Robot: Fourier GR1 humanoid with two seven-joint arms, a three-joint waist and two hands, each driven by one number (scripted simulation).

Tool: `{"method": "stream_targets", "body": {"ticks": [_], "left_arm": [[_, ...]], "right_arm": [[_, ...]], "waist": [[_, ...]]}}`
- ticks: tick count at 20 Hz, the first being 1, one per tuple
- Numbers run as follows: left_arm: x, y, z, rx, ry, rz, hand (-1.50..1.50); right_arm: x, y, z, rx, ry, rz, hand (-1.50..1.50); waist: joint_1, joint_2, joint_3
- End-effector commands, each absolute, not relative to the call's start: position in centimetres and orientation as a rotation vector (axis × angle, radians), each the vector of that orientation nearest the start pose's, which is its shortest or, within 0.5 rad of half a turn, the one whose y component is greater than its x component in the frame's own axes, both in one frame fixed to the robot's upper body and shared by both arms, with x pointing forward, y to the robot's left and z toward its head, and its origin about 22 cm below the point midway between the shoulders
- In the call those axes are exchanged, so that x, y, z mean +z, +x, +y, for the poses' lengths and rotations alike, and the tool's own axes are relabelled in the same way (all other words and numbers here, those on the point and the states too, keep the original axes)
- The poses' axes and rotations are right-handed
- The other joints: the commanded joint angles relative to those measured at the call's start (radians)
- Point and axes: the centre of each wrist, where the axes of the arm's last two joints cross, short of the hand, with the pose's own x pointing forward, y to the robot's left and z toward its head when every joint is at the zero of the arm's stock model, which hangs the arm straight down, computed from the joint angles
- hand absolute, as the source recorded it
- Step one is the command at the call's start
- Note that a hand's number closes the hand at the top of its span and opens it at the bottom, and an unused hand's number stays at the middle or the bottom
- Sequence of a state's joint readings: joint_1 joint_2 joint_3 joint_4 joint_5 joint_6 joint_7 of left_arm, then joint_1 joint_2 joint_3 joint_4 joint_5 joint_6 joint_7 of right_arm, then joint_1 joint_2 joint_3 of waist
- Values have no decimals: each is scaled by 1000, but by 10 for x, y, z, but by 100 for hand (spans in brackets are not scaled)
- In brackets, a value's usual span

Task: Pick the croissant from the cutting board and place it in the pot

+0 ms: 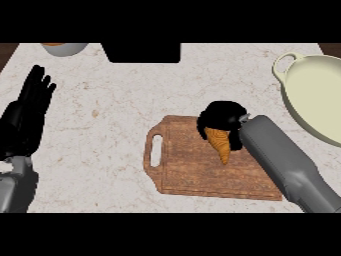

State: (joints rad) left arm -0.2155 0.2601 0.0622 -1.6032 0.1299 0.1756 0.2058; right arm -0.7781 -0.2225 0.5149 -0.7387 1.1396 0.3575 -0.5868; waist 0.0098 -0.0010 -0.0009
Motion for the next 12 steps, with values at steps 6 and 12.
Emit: {"method": "stream_targets", "body": {"ticks": [6, 12], "left_arm": [[94, 287, 268, 60, 179, -1613, 0], [75, 266, 311, 153, 310, -1551, 0]], "right_arm": [[-7, 391, -170, 2249, -119, -1229, 150], [-57, 292, -279, 2045, 39, -1309, 150]], "waist": [[4, 4, 1], [-134, -36, 0]]}}
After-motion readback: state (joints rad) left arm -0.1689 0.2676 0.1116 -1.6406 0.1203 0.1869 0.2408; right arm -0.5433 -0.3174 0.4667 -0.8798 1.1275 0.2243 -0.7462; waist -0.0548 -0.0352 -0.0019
